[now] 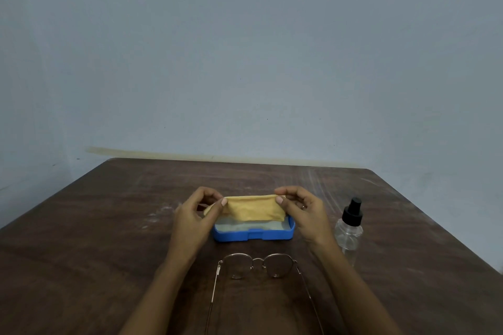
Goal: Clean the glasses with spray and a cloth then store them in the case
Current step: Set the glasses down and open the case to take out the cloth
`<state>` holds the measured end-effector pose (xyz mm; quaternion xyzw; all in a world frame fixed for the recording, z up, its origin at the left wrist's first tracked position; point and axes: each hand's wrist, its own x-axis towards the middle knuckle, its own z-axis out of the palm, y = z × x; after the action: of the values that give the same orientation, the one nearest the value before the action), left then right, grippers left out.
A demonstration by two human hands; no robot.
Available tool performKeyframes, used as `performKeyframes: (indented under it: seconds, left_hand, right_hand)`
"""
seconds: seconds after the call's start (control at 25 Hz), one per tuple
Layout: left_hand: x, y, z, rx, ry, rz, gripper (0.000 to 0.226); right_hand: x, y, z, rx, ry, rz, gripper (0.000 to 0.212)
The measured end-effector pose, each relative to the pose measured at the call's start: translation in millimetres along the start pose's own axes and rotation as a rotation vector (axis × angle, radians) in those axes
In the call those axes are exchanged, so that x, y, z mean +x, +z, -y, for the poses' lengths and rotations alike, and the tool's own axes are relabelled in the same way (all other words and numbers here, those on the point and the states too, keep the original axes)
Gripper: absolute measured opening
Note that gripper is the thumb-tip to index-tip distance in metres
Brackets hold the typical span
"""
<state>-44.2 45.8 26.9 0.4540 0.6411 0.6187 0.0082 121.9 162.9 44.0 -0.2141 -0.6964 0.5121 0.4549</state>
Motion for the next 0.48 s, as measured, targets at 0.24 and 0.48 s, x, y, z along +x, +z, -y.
performKeyframes:
  seconds: [0.24,0.48]
  left_hand:
    - [2,3,-13,-0.063,-0.121,-0.019,0.02]
    - [3,7,-22,-0.15,-0.166,0.118,0.026]
  right_hand:
    - [-1,-1,2,0.007,0.058,-0.023,0.02]
    - [-3,0,10,0.138,0.131,0.075,0.019]
